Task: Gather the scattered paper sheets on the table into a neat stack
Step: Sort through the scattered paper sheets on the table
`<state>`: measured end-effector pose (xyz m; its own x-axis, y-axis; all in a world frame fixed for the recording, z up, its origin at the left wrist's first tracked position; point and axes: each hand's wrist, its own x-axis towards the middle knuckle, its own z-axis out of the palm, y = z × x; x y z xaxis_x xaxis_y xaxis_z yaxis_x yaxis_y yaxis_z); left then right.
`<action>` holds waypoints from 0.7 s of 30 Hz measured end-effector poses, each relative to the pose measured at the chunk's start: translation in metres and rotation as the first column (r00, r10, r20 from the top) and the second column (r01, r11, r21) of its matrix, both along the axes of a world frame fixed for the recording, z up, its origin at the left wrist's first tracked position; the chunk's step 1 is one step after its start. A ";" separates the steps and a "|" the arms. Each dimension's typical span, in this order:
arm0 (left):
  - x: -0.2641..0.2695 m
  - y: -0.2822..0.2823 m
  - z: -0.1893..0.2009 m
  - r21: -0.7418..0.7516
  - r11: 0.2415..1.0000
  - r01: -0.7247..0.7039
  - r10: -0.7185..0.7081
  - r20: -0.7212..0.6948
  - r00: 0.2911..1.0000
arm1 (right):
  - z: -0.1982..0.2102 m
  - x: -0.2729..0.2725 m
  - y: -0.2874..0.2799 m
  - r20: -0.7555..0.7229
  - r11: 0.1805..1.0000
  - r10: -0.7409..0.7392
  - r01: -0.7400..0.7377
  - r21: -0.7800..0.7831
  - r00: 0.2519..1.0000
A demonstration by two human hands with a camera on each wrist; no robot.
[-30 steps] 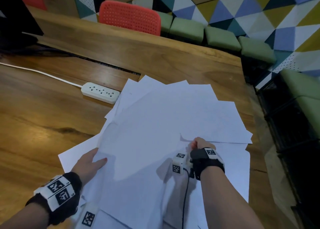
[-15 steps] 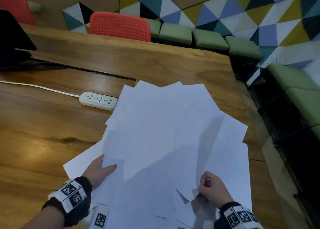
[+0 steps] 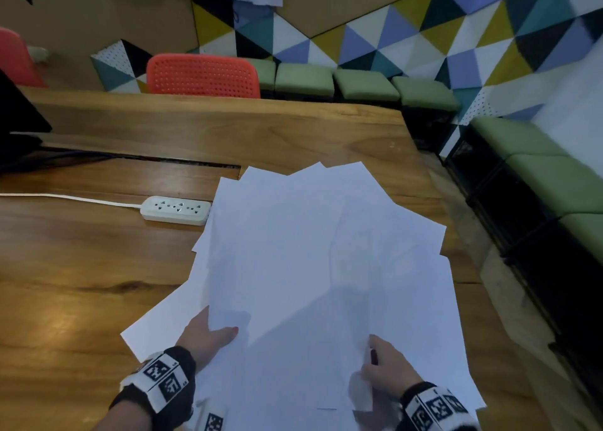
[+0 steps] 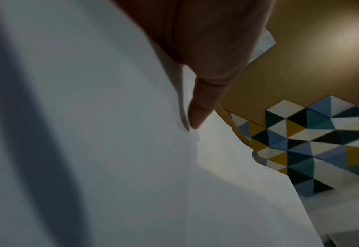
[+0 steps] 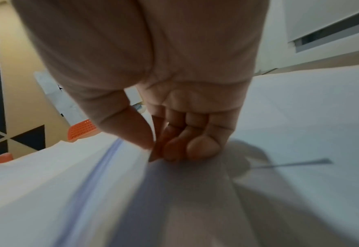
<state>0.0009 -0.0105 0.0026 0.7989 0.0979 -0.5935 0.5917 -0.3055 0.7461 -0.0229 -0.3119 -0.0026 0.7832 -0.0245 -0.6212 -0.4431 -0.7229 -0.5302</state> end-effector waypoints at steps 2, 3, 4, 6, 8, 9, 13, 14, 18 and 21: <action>-0.001 -0.005 0.002 0.015 1.000 0.009 -0.009 0.016 1.000 | 0.000 0.004 -0.001 0.117 0.990 -0.125 0.131 -0.044 0.985; -0.001 -0.005 0.002 0.017 1.000 0.009 -0.010 0.020 1.000 | 0.000 0.007 -0.006 0.194 0.958 -0.254 0.274 -0.089 0.948; 0.000 -0.005 0.001 0.015 1.000 0.006 -0.006 0.021 1.000 | 0.002 0.011 -0.011 0.247 0.894 -0.391 0.430 -0.129 0.887; -0.001 -0.003 -0.002 0.007 1.000 -0.001 0.000 0.011 1.000 | 0.009 0.018 -0.023 0.258 0.760 -0.584 0.631 -0.160 0.769; -0.002 -0.004 -0.002 -0.004 1.000 -0.004 0.004 0.010 1.000 | 0.012 0.025 -0.033 0.193 0.733 -0.650 0.674 -0.093 0.735; -0.002 -0.004 -0.002 -0.012 1.000 -0.001 0.001 0.009 1.000 | 0.010 0.027 -0.034 0.164 0.749 -0.651 0.662 -0.022 0.741; -0.004 -0.006 0.002 -0.019 0.999 0.043 -0.043 -0.023 0.999 | 0.001 0.030 -0.022 0.167 0.762 -0.645 0.644 0.067 0.746; -0.003 -0.006 0.002 -0.013 0.999 0.041 -0.041 -0.026 0.999 | 0.000 0.030 -0.022 0.217 0.730 -0.668 0.683 0.008 0.712; -0.005 -0.005 -0.004 0.067 0.998 0.011 -0.011 0.008 1.000 | 0.002 0.029 -0.030 0.225 0.635 -0.742 0.770 -0.063 0.631; -0.008 -0.009 -0.006 0.192 0.978 -0.083 0.064 0.102 0.993 | 0.004 0.032 -0.038 0.208 0.636 -0.763 0.769 0.067 0.613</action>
